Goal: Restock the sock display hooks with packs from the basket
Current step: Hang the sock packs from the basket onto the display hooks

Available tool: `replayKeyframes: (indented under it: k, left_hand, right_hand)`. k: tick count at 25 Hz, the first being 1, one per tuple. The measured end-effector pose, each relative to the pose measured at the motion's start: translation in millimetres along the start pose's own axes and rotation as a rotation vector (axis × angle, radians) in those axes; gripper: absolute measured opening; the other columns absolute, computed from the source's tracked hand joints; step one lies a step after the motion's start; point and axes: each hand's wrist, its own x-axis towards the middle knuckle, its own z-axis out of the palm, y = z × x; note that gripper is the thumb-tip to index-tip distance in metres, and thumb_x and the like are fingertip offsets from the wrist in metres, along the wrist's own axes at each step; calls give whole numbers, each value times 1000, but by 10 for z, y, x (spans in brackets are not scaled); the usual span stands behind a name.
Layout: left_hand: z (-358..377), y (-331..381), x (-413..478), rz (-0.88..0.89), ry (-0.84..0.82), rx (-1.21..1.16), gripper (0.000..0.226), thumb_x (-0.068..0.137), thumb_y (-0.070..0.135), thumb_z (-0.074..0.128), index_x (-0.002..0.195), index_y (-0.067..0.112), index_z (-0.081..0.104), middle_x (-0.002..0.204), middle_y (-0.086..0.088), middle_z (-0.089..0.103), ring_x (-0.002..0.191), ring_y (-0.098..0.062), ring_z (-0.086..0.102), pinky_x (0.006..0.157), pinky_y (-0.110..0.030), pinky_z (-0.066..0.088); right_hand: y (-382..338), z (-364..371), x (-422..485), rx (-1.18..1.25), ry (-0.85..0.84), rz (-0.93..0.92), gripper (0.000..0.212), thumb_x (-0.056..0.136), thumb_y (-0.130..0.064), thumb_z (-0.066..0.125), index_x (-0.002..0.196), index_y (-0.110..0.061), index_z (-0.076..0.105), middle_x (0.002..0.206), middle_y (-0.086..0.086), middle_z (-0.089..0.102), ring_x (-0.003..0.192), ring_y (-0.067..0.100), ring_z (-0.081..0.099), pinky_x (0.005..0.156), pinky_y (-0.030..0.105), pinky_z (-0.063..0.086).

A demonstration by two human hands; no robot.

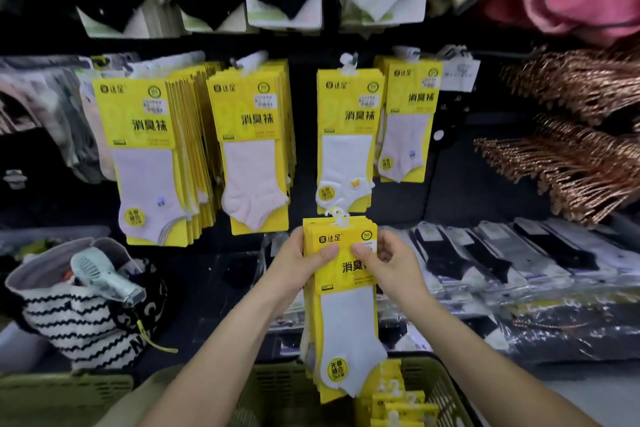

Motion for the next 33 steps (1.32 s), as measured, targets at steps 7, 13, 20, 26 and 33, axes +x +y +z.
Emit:
replayKeyframes:
  k: [7,13,20,26,33]
  left_hand:
    - [-6,755,326,224,-31,2,46,70,32,67,112,20,54,109,1,69,99,-15,67,76,-27,56]
    - [-41,1280,558,364,235,66,12,90,19,58,100,26,57,103,3,67,88,-5,68,70,-25,56]
    - [-260,1559,611,412,401,161,7,91,20,58,96,24,55,110,-7,66,102,-25,63,91,-49,51]
    - [-178,1566,651,424,381,218,8,90,22,59,90,28,54,100,3,66,98,-19,64,83,-36,53]
    - [-131,1501,654,435,358,246,14,83,27,68,93,29,57,101,4,69,95,-15,65,84,-38,53]
  right_hand:
    - [-734,-264,437,145,39,-157,11,84,-17,68,92,-18,60,79,-11,71,72,0,68,57,14,51]
    - [-1230,-450,910,201,114,-203,9,92,-14,58,99,-16,62,96,2,70,93,20,67,80,34,56]
    - [-1429,-400,1355,0,197,-224,12,92,-25,56,88,-14,56,89,4,62,92,28,56,75,38,49]
    - [-1425,-161,1474,-121,181,-215,21,92,-27,58,99,-7,60,94,6,64,94,27,60,81,43,50]
    - [-1349,-261,1299,-199,335,-323,27,85,-40,64,98,-22,49,85,-4,54,81,11,54,67,26,46]
